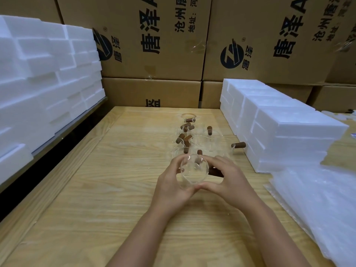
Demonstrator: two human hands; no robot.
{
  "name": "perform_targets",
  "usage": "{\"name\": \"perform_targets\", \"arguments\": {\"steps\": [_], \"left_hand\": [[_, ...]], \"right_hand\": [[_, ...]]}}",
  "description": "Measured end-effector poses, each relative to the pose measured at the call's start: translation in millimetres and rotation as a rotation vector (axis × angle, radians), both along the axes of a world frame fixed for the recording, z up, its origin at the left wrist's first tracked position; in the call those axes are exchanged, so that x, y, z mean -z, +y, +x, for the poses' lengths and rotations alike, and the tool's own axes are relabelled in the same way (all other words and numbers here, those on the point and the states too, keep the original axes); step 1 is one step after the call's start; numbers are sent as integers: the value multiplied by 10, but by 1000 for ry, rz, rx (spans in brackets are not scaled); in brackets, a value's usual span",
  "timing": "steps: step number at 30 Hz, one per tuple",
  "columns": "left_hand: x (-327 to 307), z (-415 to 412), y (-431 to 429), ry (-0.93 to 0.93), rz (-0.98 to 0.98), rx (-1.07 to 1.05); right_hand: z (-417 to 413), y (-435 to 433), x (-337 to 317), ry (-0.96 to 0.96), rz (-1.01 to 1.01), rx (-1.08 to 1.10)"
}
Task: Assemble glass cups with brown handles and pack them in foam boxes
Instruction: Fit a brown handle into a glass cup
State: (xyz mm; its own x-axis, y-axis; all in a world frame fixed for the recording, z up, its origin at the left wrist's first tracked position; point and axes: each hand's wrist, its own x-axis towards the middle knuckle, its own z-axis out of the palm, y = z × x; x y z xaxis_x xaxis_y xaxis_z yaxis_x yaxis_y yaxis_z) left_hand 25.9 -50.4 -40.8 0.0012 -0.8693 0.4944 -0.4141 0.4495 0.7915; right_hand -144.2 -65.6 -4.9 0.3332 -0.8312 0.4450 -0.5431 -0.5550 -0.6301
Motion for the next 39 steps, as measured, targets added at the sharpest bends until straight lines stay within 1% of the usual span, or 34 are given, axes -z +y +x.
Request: {"name": "perform_targets", "arguments": {"steps": [3,6,9,13,15,19,23,27,30,35,37,39], "left_hand": [[0,5,10,4,-4,-44],[6,-4,5,-7,-42,-86],[20,1,-18,-50,-85,-102],[26,-10,-15,-58,-102,-122],[20,-25,-1,-62,-104,-131],[12,-44,19,-95,-121,-126],[23,-60,25,-148,-190,-127],[22,-87,18,-211,-292,-125],[23,-99,18,-224,-313,-118],[12,-98,32,-214,-245,-146],[-3,-95,39,-220,-222,-165],[-24,-81,51,-199,-190,-166]], "right_hand": [[-4,4,-24,-10,32,-41],[-10,1,-17,-71,80,-47],[8,-12,5,-201,112,-38],[86,-4,12,-392,206,-12],[123,5,12,-444,242,16],[180,14,22,-494,231,131],[219,44,13,-555,263,242],[235,55,1,-535,347,297],[237,65,-15,-488,406,307],[267,85,-10,-268,454,311],[280,101,-24,-155,438,310],[271,117,-31,-90,406,288]]}}
